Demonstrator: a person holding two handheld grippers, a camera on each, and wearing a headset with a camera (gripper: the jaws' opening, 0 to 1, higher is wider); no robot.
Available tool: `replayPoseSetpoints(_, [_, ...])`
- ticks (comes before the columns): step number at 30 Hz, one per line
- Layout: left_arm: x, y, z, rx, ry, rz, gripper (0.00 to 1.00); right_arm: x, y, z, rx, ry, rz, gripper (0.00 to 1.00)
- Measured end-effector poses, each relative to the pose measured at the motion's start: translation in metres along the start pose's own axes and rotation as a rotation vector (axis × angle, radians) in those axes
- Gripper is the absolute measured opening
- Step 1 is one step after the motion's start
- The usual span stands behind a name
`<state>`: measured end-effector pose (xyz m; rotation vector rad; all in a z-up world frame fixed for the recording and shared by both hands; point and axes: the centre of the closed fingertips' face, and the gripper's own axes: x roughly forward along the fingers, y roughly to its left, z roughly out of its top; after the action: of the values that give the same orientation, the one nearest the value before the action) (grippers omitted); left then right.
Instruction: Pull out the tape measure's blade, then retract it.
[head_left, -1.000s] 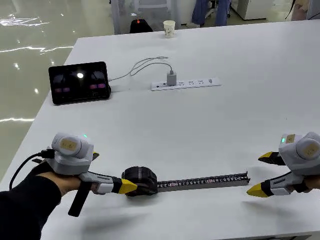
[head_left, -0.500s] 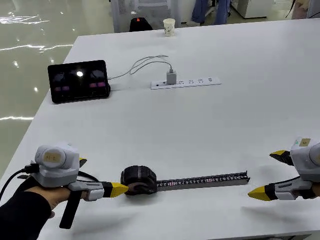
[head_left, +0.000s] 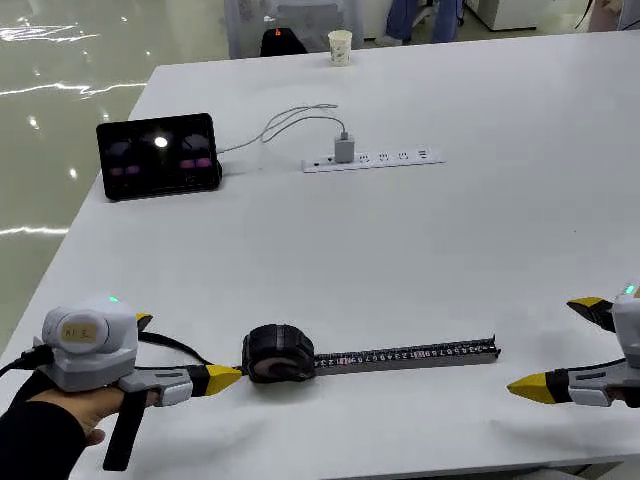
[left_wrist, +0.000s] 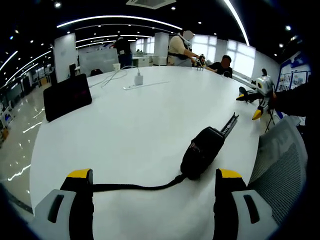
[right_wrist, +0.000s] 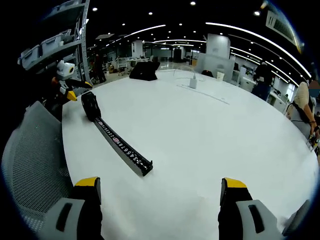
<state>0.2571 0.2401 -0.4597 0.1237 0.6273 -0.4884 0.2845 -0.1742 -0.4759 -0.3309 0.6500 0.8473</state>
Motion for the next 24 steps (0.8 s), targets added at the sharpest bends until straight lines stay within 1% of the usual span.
replayPoseSetpoints(1, [-0.001,0.0,-0.002,-0.006,0.002,0.003,0.99,-0.001,0.001,0.002,0.007,-0.019,0.004,0.99])
replayPoseSetpoints(2, [-0.002,0.002,-0.005,-0.017,0.01,0.01,0.99,-0.002,-0.001,0.005,0.012,-0.043,-0.009,0.99])
replayPoseSetpoints(3, [-0.003,0.002,-0.008,-0.03,0.019,0.015,0.99,-0.004,-0.001,0.004,0.012,-0.045,-0.015,0.99])
replayPoseSetpoints(6, [-0.006,0.0,-0.013,-0.016,0.008,0.023,0.99,-0.007,-0.002,0.001,0.014,-0.045,-0.028,0.99])
replayPoseSetpoints(8, [-0.01,-0.003,-0.015,-0.017,-0.007,0.016,0.99,-0.01,0.0,-0.002,0.011,-0.044,-0.033,0.99])
replayPoseSetpoints(9, [-0.012,-0.005,-0.015,-0.017,-0.011,0.013,0.99,-0.011,0.001,-0.004,0.005,-0.037,-0.035,0.99])
replayPoseSetpoints(10, [-0.013,-0.004,-0.015,-0.013,-0.019,0.015,0.99,-0.013,0.004,-0.008,0.005,-0.026,-0.026,0.99])
replayPoseSetpoints(12, [-0.017,-0.004,-0.016,0.006,-0.032,0.025,0.99,-0.016,0.005,-0.01,0.005,-0.032,-0.025,0.99])
replayPoseSetpoints(14, [-0.022,-0.006,-0.017,0.006,-0.036,0.022,0.99,-0.019,0.008,-0.013,-0.001,-0.033,-0.026,0.99])
replayPoseSetpoints(16, [-0.025,-0.007,-0.02,-0.005,-0.032,0.015,0.99,-0.023,0.011,-0.014,0.004,-0.043,-0.025,0.99])
replayPoseSetpoints(19, [-0.028,-0.013,-0.025,0.027,-0.019,0.005,0.99,-0.027,0.014,-0.015,0.001,-0.054,-0.03,0.99])
replayPoseSetpoints(21, [-0.03,-0.016,-0.027,0.018,-0.018,-0.004,0.99,-0.03,0.014,-0.018,0.016,-0.059,-0.037,0.99])
replayPoseSetpoints(24, [-0.032,-0.018,-0.028,0.006,-0.019,-0.006,0.99,-0.035,0.016,-0.021,0.03,-0.067,-0.042,0.99])
